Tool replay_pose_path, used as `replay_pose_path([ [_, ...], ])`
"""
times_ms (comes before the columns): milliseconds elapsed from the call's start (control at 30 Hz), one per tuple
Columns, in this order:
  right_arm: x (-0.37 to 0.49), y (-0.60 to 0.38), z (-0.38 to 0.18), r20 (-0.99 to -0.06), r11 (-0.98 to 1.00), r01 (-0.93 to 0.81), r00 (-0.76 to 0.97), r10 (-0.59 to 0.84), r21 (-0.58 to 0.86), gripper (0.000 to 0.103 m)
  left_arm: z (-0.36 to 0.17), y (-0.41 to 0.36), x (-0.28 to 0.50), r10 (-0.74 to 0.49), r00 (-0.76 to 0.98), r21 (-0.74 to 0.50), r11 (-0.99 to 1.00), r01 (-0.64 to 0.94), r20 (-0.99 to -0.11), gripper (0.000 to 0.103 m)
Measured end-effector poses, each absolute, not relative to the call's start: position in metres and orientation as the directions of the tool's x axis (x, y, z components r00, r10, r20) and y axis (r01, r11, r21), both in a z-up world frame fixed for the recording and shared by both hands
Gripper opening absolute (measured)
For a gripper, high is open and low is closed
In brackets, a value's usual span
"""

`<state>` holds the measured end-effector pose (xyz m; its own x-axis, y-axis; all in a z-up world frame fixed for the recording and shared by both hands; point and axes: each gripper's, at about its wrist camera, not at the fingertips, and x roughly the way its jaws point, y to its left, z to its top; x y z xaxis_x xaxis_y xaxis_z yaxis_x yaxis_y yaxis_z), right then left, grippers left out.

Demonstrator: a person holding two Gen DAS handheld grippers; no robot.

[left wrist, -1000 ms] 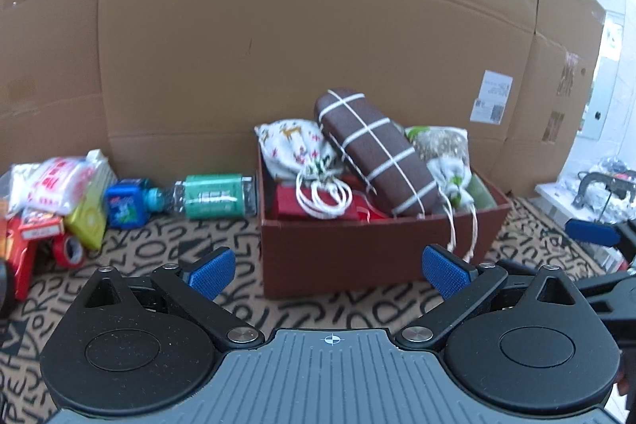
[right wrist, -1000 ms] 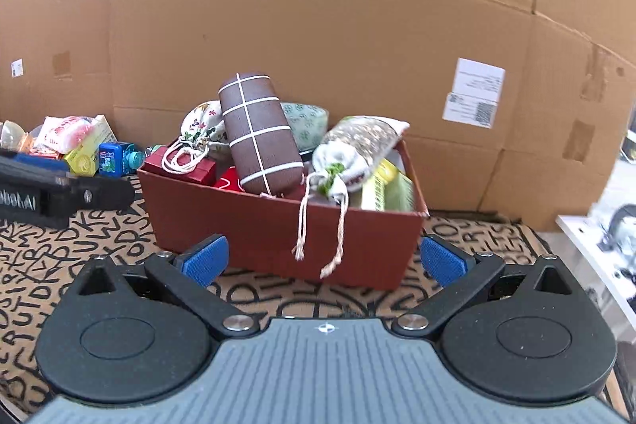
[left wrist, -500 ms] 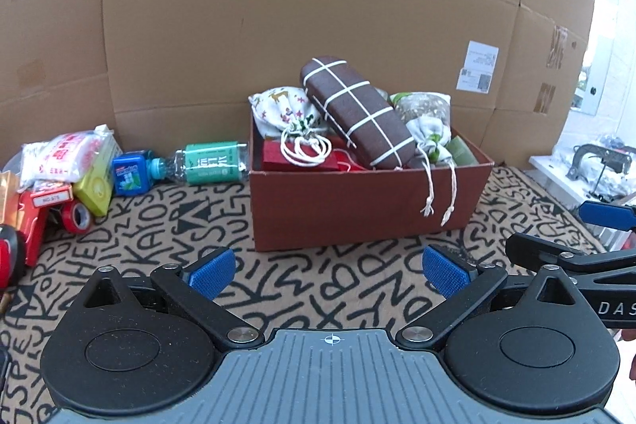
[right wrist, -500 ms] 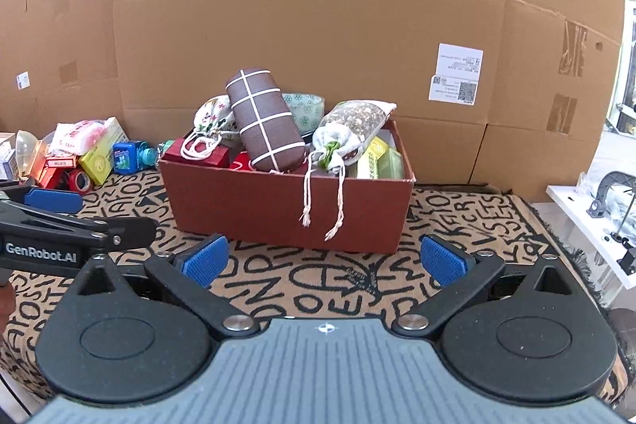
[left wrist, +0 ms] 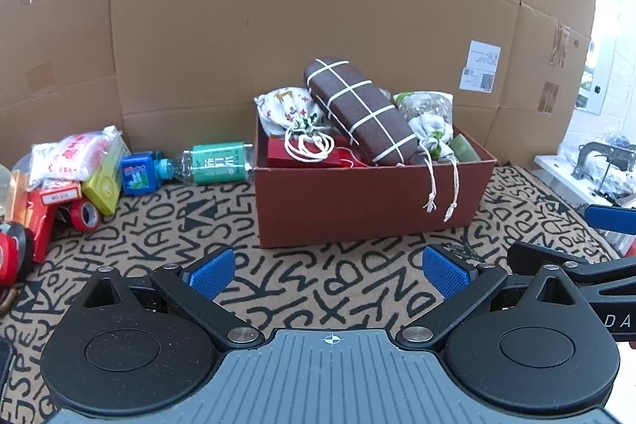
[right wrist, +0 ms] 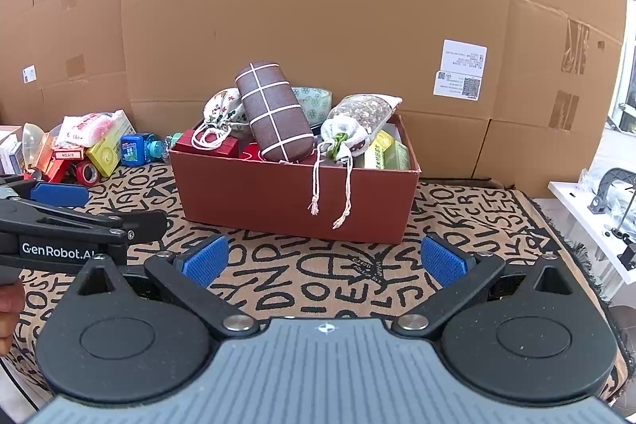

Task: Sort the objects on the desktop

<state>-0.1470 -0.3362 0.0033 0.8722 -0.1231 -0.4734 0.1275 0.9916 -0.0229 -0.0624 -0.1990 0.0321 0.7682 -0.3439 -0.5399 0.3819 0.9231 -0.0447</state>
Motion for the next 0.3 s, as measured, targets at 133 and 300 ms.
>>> replay_pose_path([
  [133, -0.1479, -0.3367, 0.003, -0.473, 0.992, 0.128, 0.873, -0.119, -0.014, 0.102, 0.0328, -0.1983, -0.0618, -0.35, 0.763, -0.054, 0.922, 0.385, -0.544, 0.103],
  [300, -0.1483, -0.3366, 0.0026, -0.473, 0.991, 0.132, 0.872, -0.124, -0.016, 0.102, 0.0328, -0.1995, -0.0629, -0.348, 0.766, -0.047, 0.921, 0.386, -0.541, 0.103],
])
